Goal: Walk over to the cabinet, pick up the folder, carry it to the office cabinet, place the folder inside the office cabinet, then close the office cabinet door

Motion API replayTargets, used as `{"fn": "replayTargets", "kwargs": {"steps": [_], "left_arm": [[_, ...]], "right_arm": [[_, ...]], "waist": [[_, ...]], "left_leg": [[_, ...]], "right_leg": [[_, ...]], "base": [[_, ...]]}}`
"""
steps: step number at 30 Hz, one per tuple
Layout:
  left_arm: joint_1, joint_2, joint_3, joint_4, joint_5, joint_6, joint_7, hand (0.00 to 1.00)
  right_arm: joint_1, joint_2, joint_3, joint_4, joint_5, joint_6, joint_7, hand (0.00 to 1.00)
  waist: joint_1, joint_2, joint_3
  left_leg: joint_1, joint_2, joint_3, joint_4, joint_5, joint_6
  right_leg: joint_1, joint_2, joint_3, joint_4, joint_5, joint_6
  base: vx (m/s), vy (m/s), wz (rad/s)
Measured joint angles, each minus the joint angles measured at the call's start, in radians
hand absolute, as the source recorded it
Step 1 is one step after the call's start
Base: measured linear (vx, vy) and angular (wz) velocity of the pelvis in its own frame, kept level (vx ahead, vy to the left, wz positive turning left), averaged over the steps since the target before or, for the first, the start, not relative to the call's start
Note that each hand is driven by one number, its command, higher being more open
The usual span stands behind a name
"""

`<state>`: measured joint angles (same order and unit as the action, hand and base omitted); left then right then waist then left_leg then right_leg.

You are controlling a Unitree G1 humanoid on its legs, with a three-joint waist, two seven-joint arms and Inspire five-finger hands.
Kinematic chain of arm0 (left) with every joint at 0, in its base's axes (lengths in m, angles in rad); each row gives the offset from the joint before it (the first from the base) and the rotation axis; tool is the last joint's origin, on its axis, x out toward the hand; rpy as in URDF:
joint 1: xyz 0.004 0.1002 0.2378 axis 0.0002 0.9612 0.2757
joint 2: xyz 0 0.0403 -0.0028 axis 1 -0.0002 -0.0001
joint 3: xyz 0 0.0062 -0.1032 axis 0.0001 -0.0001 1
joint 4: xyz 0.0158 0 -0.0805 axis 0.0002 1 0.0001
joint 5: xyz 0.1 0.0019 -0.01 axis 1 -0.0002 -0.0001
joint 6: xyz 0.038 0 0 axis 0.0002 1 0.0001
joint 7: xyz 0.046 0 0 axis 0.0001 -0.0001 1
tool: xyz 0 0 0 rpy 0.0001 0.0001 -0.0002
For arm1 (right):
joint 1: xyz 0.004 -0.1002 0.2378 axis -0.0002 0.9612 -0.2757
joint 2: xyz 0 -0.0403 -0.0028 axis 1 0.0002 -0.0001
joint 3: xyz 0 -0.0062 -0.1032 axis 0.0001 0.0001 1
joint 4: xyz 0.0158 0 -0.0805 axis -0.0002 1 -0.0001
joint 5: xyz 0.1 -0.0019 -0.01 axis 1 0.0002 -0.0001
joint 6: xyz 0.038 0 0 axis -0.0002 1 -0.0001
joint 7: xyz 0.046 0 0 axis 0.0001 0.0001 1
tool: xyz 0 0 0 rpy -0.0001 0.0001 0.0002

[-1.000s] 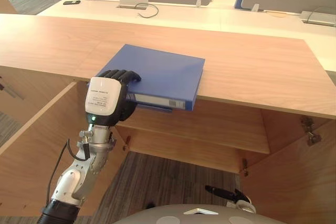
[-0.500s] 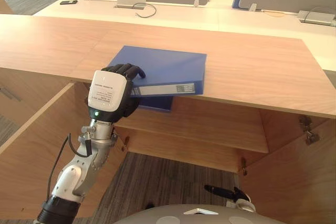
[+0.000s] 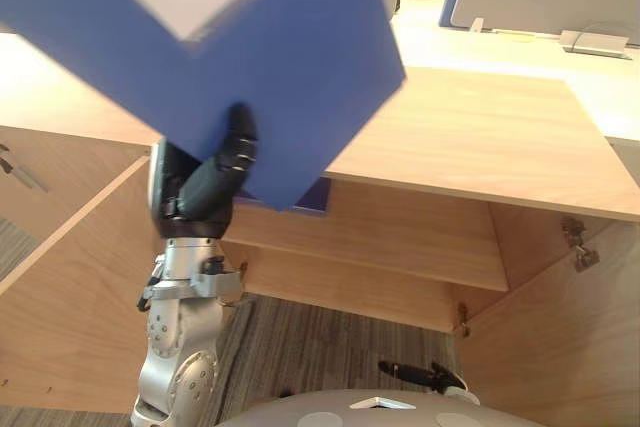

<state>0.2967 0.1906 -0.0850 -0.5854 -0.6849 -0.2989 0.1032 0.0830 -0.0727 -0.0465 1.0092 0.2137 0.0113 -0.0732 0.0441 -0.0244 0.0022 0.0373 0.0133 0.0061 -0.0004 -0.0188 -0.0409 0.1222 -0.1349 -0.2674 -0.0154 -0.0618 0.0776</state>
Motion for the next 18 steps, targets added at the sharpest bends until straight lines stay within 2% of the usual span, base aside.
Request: {"fn": "replayTargets", "kwargs": {"steps": [5, 9, 12, 17, 18], "left_arm": [[0.050, -0.040, 0.064, 0.000, -0.020, 0.000, -0.019, 0.00], [0.066, -0.082, 0.099, 0.000, -0.020, 0.000, -0.024, 0.00], [0.066, -0.115, 0.139, 0.003, -0.022, 0.000, -0.045, 0.00], [0.066, -0.138, 0.165, 0.063, -0.140, 0.007, -0.101, 0.00], [0.066, -0.140, 0.166, 0.075, -0.150, 0.012, -0.103, 0.00]], "right_arm": [[0.083, 0.016, 0.009, -0.304, 0.048, -0.024, 0.022, 1.00], [0.144, 0.043, -0.022, -0.498, 0.133, -0.051, 0.031, 1.00], [0.195, 0.053, -0.042, -0.601, 0.289, -0.068, 0.074, 1.00], [0.301, 0.085, -0.083, -0.783, 0.705, -0.088, 0.214, 1.00], [0.306, 0.088, -0.087, -0.802, 0.733, -0.092, 0.223, 1.00]], "waist": [[-0.016, -0.020, -0.010], [-0.029, -0.021, -0.011], [-0.041, -0.020, -0.010], [-0.061, -0.013, -0.011], [-0.066, -0.013, -0.011]], "left_leg": [[0.000, -0.001, 0.014, 0.000, -0.002, 0.002], [0.001, 0.000, 0.035, 0.002, -0.010, 0.003], [0.006, 0.001, 0.055, 0.006, -0.021, 0.004], [0.012, 0.007, 0.103, 0.015, -0.041, 0.005], [0.015, 0.007, 0.108, 0.015, -0.043, 0.006]], "right_leg": [[-0.007, -0.002, 0.012, 0.000, 0.002, 0.002], [-0.017, -0.003, 0.033, -0.003, 0.005, 0.005], [-0.020, -0.002, 0.054, -0.005, 0.005, 0.006], [-0.035, 0.000, 0.103, -0.006, 0.007, 0.009], [-0.035, 0.000, 0.108, -0.006, 0.008, 0.010]], "base": [[-0.01, 0.015, -0.07], [0.01, 0.017, -0.17], [0.03, 0.019, -0.19], [0.03, 0.020, -0.28], [0.02, 0.023, -0.28]]}}
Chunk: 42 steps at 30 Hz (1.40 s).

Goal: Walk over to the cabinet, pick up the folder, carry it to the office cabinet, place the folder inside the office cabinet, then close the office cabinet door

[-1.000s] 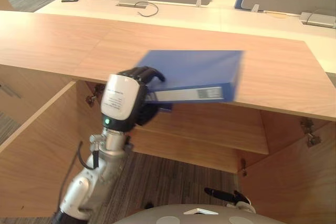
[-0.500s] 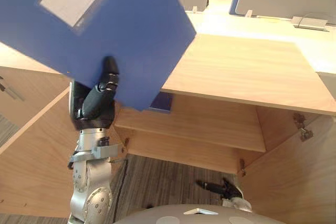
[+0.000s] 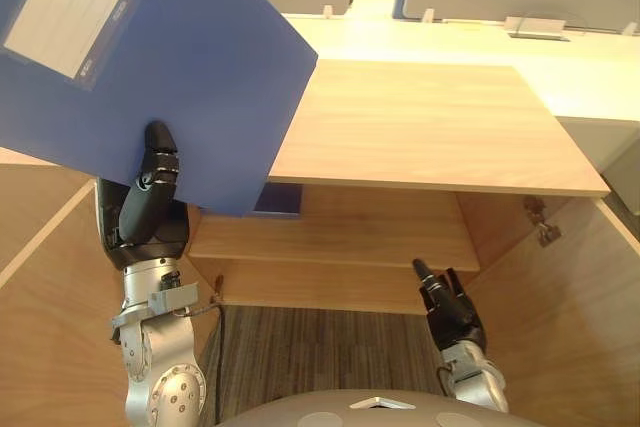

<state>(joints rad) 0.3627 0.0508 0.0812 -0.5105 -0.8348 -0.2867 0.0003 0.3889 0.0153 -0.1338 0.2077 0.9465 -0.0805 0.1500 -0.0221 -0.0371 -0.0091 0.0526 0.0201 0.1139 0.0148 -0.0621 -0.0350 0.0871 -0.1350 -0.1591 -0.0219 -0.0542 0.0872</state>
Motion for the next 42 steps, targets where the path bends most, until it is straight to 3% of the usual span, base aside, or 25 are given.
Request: {"fn": "replayTargets", "kwargs": {"steps": [7, 15, 20, 24, 28, 33, 36, 42], "left_arm": [[0.000, -0.005, -0.007, 0.121, -0.039, 0.052, -0.028, 0.00], [-0.004, -0.005, -0.009, 0.156, -0.063, 0.054, -0.046, 0.00], [-0.023, -0.005, -0.008, 0.196, -0.063, 0.054, -0.074, 0.00], [-0.042, -0.005, -0.008, 0.215, -0.063, 0.054, -0.078, 0.00], [-0.064, 0.009, -0.007, 0.252, -0.063, 0.054, -0.114, 0.00], [-0.122, 0.073, -0.026, 0.316, -0.062, 0.072, -0.162, 0.00], [-0.150, 0.101, -0.054, 0.328, -0.062, 0.096, -0.188, 0.00], [-0.186, 0.133, -0.107, 0.348, -0.060, 0.114, -0.250, 0.00]], "right_arm": [[0.051, 0.045, -0.051, -0.166, 0.122, -0.065, 0.047, 1.00], [0.067, 0.064, -0.046, -0.378, 0.117, -0.068, 0.056, 1.00], [-0.013, 0.056, -0.060, -0.510, 0.101, -0.117, 0.069, 1.00], [-0.064, 0.043, -0.063, -0.552, 0.069, -0.125, 0.070, 1.00], [-0.146, -0.017, -0.062, -0.576, 0.020, -0.122, 0.077, 1.00], [-0.343, -0.214, -0.055, -0.576, -0.040, -0.099, 0.125, 1.00], [-0.416, -0.284, -0.049, -0.576, -0.082, -0.077, 0.174, 1.00], [-0.480, -0.389, -0.013, -0.517, -0.186, -0.039, 0.197, 1.00]], "waist": [[-0.038, 0.004, -0.001], [-0.040, 0.028, -0.003], [-0.038, 0.038, -0.010], [-0.036, 0.039, -0.011], [-0.034, 0.039, -0.011], [-0.024, 0.038, -0.012], [-0.017, 0.033, -0.014], [-0.013, 0.030, -0.015]], "left_leg": [[0.033, 0.004, 0.063, 0.000, -0.024, 0.002], [0.054, 0.007, 0.100, 0.000, -0.038, 0.004], [0.054, 0.006, 0.100, 0.000, -0.038, 0.004], [0.053, 0.006, 0.100, 0.002, -0.038, 0.004], [0.049, 0.004, 0.098, 0.008, -0.038, 0.004], [0.035, -0.001, 0.081, 0.019, -0.035, 0.008], [0.023, -0.003, 0.067, 0.026, -0.033, 0.010], [0.018, -0.007, 0.059, 0.026, -0.033, 0.011]], "right_leg": [[-0.002, 0.002, 0.060, -0.001, 0.002, 0.004], [-0.001, 0.006, 0.107, -0.012, 0.009, 0.008], [0.000, 0.006, 0.107, -0.014, 0.013, 0.010], [0.001, 0.006, 0.107, -0.014, 0.015, 0.012], [0.001, 0.004, 0.107, -0.015, 0.019, 0.013], [0.002, -0.002, 0.092, -0.016, 0.025, 0.015], [0.000, -0.005, 0.079, -0.015, 0.026, 0.015], [0.001, -0.008, 0.068, -0.013, 0.026, 0.015]], "base": [[0.02, 0.026, -0.28], [0.01, 0.006, -0.16], [0.00, 0.000, 0.00], [-0.02, -0.006, 0.00], [-0.04, -0.008, 0.01], [-0.04, -0.006, 0.09], [-0.02, -0.012, 0.15], [0.00, -0.003, 0.04]]}}
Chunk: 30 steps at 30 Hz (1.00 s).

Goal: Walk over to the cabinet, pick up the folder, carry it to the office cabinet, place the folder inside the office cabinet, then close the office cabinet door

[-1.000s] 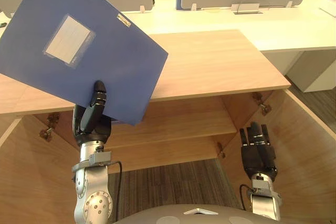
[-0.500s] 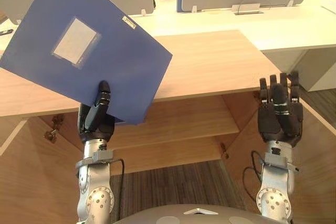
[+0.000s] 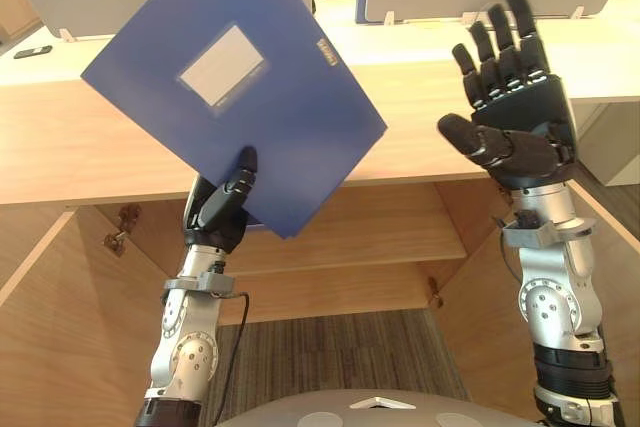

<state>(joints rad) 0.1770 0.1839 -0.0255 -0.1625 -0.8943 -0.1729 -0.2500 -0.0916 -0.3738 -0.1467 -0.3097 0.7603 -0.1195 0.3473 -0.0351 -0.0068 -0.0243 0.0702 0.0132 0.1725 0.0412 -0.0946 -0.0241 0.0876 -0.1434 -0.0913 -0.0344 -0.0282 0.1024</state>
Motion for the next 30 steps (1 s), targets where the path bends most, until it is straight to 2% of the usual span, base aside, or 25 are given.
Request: {"fn": "replayTargets", "kwargs": {"steps": [8, 17, 18, 22, 23, 25, 26, 30], "left_arm": [[-0.088, 0.118, -0.086, 0.040, 0.001, 0.024, -0.071, 0.00], [-0.175, 0.238, -0.118, 0.087, -0.010, 0.025, -0.154, 0.00], [-0.182, 0.251, -0.118, 0.090, -0.022, 0.025, -0.154, 0.00], [-0.203, 0.302, -0.134, 0.099, -0.073, 0.024, -0.156, 0.00], [-0.223, 0.326, -0.155, 0.109, -0.085, 0.024, -0.157, 0.00], [-0.236, 0.369, -0.172, 0.139, -0.089, 0.023, -0.170, 0.00], [-0.243, 0.393, -0.196, 0.146, -0.089, 0.024, -0.174, 0.00], [-0.248, 0.437, -0.252, 0.156, -0.120, 0.024, -0.177, 0.00]], "right_arm": [[-0.217, -0.200, 0.148, 0.255, -0.089, 0.046, -0.008, 1.00], [-0.480, -0.299, 0.324, 0.421, -0.089, 0.047, -0.003, 1.00], [-0.510, -0.317, 0.347, 0.432, -0.089, 0.047, -0.002, 0.00], [-0.598, -0.358, 0.444, 0.434, -0.087, 0.044, 0.019, 0.00], [-0.629, -0.376, 0.503, 0.434, -0.084, 0.044, 0.037, 0.00], [-0.655, -0.384, 0.543, 0.443, -0.065, 0.043, 0.043, 0.00], [-0.658, -0.402, 0.566, 0.450, -0.048, 0.043, 0.063, 0.00], [-0.658, -0.453, 0.630, 0.454, 0.046, 0.048, 0.122, 0.00]], "waist": [[0.001, -0.003, -0.001], [0.002, -0.004, 0.000], [0.002, -0.006, 0.000], [0.003, -0.013, -0.001], [0.005, -0.018, -0.003], [0.007, -0.029, -0.003], [0.010, -0.038, -0.002], [0.011, -0.041, -0.003]], "left_leg": [[-0.025, -0.003, -0.016, 0.006, 0.009, 0.009], [-0.032, -0.006, -0.017, 0.002, 0.018, 0.016], [-0.033, -0.006, -0.017, -0.002, 0.022, 0.017], [-0.032, -0.007, -0.018, -0.024, 0.038, 0.017], [-0.032, -0.007, -0.020, -0.029, 0.043, 0.016], [-0.032, -0.006, -0.020, -0.030, 0.046, 0.015], [-0.031, -0.007, -0.023, -0.030, 0.048, 0.014], [-0.025, -0.007, -0.032, -0.044, 0.060, 0.015]], "right_leg": [[-0.018, -0.004, -0.015, 0.017, 0.005, 0.002], [-0.027, -0.010, -0.015, 0.014, 0.017, 0.000], [-0.029, -0.010, -0.015, 0.012, 0.021, -0.002], [-0.034, -0.008, -0.017, 0.006, 0.028, -0.005], [-0.033, -0.007, -0.018, -0.001, 0.032, -0.006], [-0.032, -0.005, -0.019, -0.004, 0.035, -0.007], [-0.030, -0.004, -0.021, -0.002, 0.036, -0.008], [-0.029, -0.004, -0.034, 0.007, 0.040, -0.013]], "base": [[-0.02, -0.004, 0.06], [0.00, 0.000, 0.00], [0.00, 0.000, 0.00], [0.00, 0.000, 0.00], [0.00, 0.000, 0.00], [-0.04, -0.023, 0.02], [-0.04, -0.023, 0.06], [-0.05, -0.013, 0.08]]}}
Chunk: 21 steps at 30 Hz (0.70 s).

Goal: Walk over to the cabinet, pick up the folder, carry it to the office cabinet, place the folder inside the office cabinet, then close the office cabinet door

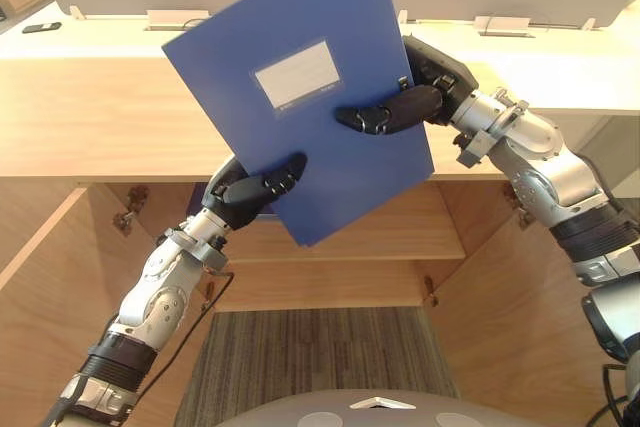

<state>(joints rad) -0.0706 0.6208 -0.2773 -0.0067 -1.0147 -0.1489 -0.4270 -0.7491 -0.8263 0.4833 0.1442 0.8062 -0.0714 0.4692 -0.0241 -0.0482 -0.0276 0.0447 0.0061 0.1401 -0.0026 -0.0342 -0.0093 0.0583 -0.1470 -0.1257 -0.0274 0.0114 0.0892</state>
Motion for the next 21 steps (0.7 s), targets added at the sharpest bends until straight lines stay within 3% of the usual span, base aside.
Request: {"fn": "replayTargets", "kwargs": {"steps": [2, 3, 12, 16, 21], "left_arm": [[0.000, 0.012, -0.002, 0.005, -0.009, 0.000, -0.013, 0.00], [0.000, 0.012, -0.003, 0.005, -0.008, 0.000, -0.014, 1.00], [0.000, 0.035, -0.097, 0.081, -0.004, 0.000, -0.068, 1.00], [0.014, 0.114, -0.217, 0.137, 0.014, 0.027, -0.104, 1.00], [0.162, 0.133, -0.346, 0.210, 0.215, 0.068, -0.238, 1.00]], "right_arm": [[0.005, -0.011, 0.015, 0.000, 0.039, 0.001, 0.026, 0.00], [0.010, -0.019, 0.021, 0.000, 0.046, 0.001, 0.030, 0.00], [0.100, -0.070, 0.071, -0.003, 0.105, 0.021, 0.051, 0.00], [0.107, -0.108, 0.173, -0.011, 0.103, 0.042, 0.055, 0.00], [0.118, -0.207, 0.343, -0.170, 0.020, 0.095, 0.088, 0.00]], "waist": [[-0.002, -0.001, -0.001], [-0.001, -0.001, -0.001], [-0.001, -0.009, -0.007], [-0.005, -0.018, -0.013], [-0.005, -0.024, -0.011]], "left_leg": [[-0.001, 0.002, -0.001, -0.004, 0.006, -0.002], [0.000, 0.001, -0.002, -0.004, 0.007, -0.003], [-0.003, 0.023, -0.008, -0.006, 0.016, -0.018], [-0.004, 0.036, -0.007, -0.019, 0.020, -0.029], [-0.001, 0.038, -0.007, -0.036, 0.020, -0.032]], "right_leg": [[-0.004, 0.000, -0.005, 0.004, 0.000, 0.000], [-0.004, 0.000, -0.005, 0.006, 0.000, 0.000], [0.013, 0.018, -0.009, -0.031, 0.003, -0.003], [0.015, 0.033, -0.014, -0.048, 0.008, -0.010], [0.010, 0.042, -0.016, -0.050, 0.008, -0.010]], "base": [[-0.06, -0.022, 0.01], [-0.07, -0.023, 0.01], [-0.05, -0.046, 0.01], [0.02, -0.044, -0.02], [0.03, -0.014, 0.01]]}}
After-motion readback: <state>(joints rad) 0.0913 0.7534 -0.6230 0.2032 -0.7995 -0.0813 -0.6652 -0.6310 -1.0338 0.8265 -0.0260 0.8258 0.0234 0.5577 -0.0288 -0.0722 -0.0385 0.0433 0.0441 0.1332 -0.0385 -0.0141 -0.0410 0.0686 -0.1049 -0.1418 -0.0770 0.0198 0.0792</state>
